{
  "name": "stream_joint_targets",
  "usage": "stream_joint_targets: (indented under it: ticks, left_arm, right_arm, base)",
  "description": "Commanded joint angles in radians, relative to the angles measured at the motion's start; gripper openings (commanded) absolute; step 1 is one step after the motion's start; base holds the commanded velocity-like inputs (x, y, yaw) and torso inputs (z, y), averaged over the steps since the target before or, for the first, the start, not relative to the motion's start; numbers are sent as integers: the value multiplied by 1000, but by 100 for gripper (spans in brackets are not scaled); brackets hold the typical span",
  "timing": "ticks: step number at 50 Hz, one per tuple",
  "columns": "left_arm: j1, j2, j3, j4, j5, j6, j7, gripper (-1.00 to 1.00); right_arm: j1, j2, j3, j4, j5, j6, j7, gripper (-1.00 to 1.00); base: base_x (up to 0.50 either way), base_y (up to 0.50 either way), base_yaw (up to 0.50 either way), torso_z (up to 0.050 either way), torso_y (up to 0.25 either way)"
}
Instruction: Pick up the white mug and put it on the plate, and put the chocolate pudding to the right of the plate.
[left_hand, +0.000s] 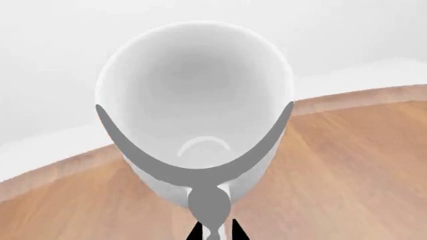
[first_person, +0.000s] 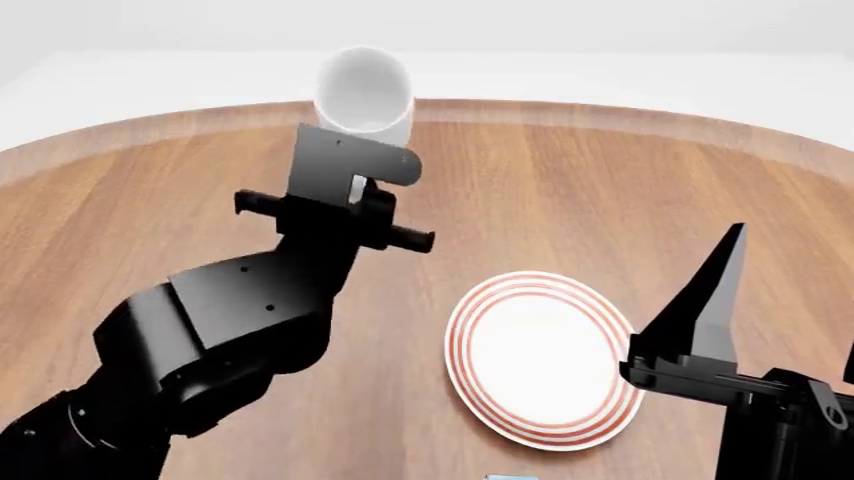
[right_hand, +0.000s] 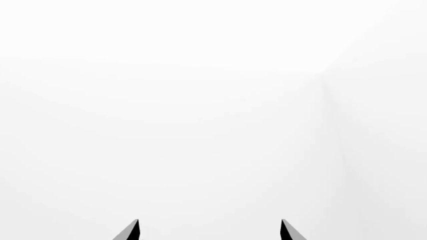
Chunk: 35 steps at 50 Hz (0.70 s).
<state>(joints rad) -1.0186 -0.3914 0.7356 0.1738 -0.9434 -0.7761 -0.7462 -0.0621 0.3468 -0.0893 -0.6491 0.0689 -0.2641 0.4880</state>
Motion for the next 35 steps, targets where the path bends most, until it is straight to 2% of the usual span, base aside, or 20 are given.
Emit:
stream_joint_targets:
  ticks: [1,2,6,11,12,19,26,35]
  left_arm:
    - [-166,-17,13,-36,-145,-119,265,-100]
    - [-171,-7,-7,-64,-194,-117,318,-100]
    - [-213,12,-7,-119,-203,-131,352,-100]
    - [-230,41,-2,-195,-242,-141,449,-100]
    - [-233,53,2,-233,-262,-141,520,-100]
    - [-249,112,33,-358,-241,-106,654,-100]
    - [-234,153,43,-381,-253,-91,697,-100]
    - [-190,208,100,-456,-195,-32,766,-100]
  right_arm:
    - [2,4,-1,-2,2,1,3,100]
    - [3,4,-2,-2,2,0,3,100]
    - [5,5,-3,5,4,-4,4,100]
    - [3,5,-5,3,2,-6,5,100]
    - [3,6,-5,3,2,-6,6,100]
    - [10,7,-7,2,5,1,7,100]
    - [8,9,-8,7,7,-6,8,100]
    - [5,11,-11,10,11,-11,9,100]
  base:
    - [0,0,0,0,0]
    - [0,0,0,0,0]
    - [0,0,0,0,0]
    - [0,0,0,0,0]
    - [0,0,0,0,0]
    - [0,0,0,0,0]
    - [0,0,0,0,0]
    - [0,0,0,0,0]
